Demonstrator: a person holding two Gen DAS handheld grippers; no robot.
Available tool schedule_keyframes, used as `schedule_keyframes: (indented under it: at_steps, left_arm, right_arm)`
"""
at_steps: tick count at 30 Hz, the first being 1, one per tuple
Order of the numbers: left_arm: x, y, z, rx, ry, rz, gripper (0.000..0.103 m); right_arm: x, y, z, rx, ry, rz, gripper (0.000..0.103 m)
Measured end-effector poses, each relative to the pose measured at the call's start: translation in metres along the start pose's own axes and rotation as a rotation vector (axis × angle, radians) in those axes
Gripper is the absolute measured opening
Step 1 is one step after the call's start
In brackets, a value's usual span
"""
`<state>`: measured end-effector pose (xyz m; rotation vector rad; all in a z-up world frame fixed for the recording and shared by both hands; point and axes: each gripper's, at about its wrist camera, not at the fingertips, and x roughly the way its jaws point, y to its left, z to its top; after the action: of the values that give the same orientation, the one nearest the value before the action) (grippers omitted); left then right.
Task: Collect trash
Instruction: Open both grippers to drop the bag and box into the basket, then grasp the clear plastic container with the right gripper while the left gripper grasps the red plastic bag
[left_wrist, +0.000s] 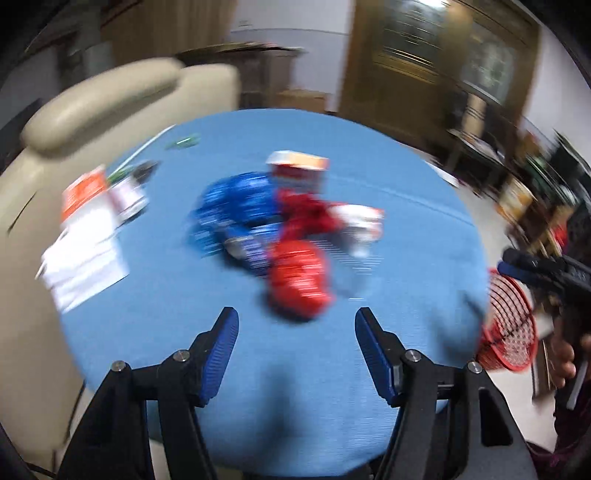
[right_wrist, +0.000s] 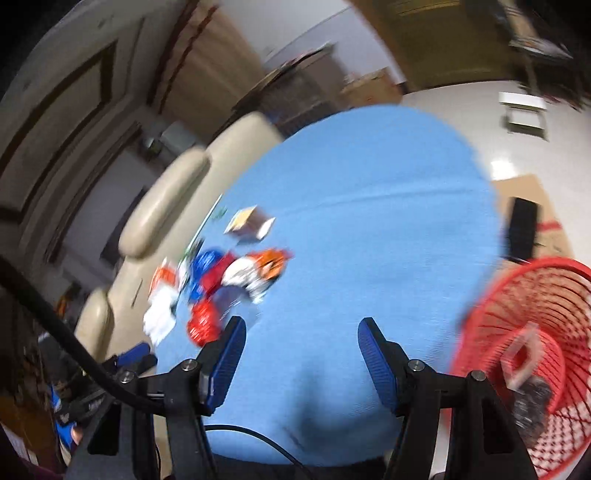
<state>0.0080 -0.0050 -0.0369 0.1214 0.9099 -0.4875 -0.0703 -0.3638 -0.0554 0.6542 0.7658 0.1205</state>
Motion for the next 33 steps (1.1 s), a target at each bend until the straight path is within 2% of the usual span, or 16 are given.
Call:
schedule_keyframes:
  at_steps: [4, 10, 15, 18, 19, 20, 21, 25, 29, 33]
  left_arm:
    - [0.003, 0.032, -0.006, -0.082, -0.002, 0.014, 0.066]
    - [0.017, 0.044, -0.013, -0.105, 0.028, -0.022, 0.066]
    - [0.022, 0.049, -0.009, -0.111, 0.053, -0.066, 0.066]
    - [0.023, 0.048, -0.003, -0.1, 0.058, -0.079, 0.066]
    - [0.025, 0.046, 0.0, -0.095, 0.063, -0.089, 0.066]
    - [0.027, 0.044, 0.002, -0.088, 0.07, -0.099, 0.066]
    - [0.029, 0.042, 0.004, -0.081, 0.078, -0.109, 0.066]
    - [0.041, 0.025, 0.014, -0.039, 0.109, -0.17, 0.066]
    - [0.063, 0.006, 0.026, -0.006, 0.136, -0.196, 0.066]
    - [0.091, -0.007, 0.034, -0.046, 0.195, -0.217, 0.066]
  right_arm:
    - [0.053, 0.046, -0.002, -0.146, 0.093, 0.001, 0.067]
    - [0.117, 0.099, -0.007, -0.386, 0.182, -0.053, 0.067]
    - [0.162, 0.116, -0.004, -0.529, 0.222, -0.132, 0.067]
    - [0.177, 0.114, 0.001, -0.547, 0.241, -0.138, 0.067]
    - [0.181, 0.113, 0.002, -0.547, 0.243, -0.135, 0.065]
    - [0.183, 0.112, 0.003, -0.548, 0.238, -0.133, 0.053]
    - [0.183, 0.111, 0.003, -0.549, 0.239, -0.128, 0.049]
    - [0.17, 0.107, -0.002, -0.511, 0.207, -0.114, 0.049]
    - [0.139, 0.092, -0.008, -0.436, 0.187, -0.085, 0.049]
    - [0.106, 0.075, -0.012, -0.367, 0.159, -0.081, 0.049]
